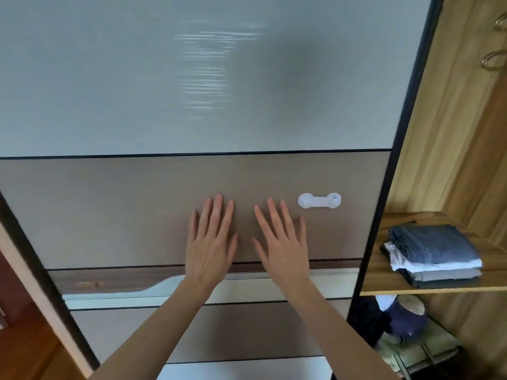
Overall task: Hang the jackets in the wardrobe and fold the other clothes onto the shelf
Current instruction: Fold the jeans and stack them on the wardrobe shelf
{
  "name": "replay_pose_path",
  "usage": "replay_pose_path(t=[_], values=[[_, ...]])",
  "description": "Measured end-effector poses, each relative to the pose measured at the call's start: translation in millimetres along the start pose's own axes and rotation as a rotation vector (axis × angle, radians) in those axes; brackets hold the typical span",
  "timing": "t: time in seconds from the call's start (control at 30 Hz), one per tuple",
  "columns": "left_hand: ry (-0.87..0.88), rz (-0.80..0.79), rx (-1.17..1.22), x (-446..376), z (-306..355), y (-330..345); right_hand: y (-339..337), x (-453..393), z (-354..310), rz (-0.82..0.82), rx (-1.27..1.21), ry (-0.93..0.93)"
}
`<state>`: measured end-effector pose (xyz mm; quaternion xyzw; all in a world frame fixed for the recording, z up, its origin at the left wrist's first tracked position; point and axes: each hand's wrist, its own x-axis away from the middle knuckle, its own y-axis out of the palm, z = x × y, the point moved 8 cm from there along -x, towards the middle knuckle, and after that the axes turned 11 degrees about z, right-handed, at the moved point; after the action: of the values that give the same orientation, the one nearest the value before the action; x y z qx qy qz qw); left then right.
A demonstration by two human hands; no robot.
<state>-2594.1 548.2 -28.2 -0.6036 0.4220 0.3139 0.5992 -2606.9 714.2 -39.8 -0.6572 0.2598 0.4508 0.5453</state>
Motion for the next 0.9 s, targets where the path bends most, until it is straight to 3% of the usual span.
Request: replay_pose_path(t=[0.43, 0.9], values=[[0.015, 0.122, 0.077, -1.7, 33.2, 27.1, 4.8, 4.0, 40.5, 0.05, 0.044, -0.03], [0.099, 0.067, 0.148, -19.1, 144.0, 42.0, -17.6, 21.5, 152.8, 0.01, 0.097, 0.052]])
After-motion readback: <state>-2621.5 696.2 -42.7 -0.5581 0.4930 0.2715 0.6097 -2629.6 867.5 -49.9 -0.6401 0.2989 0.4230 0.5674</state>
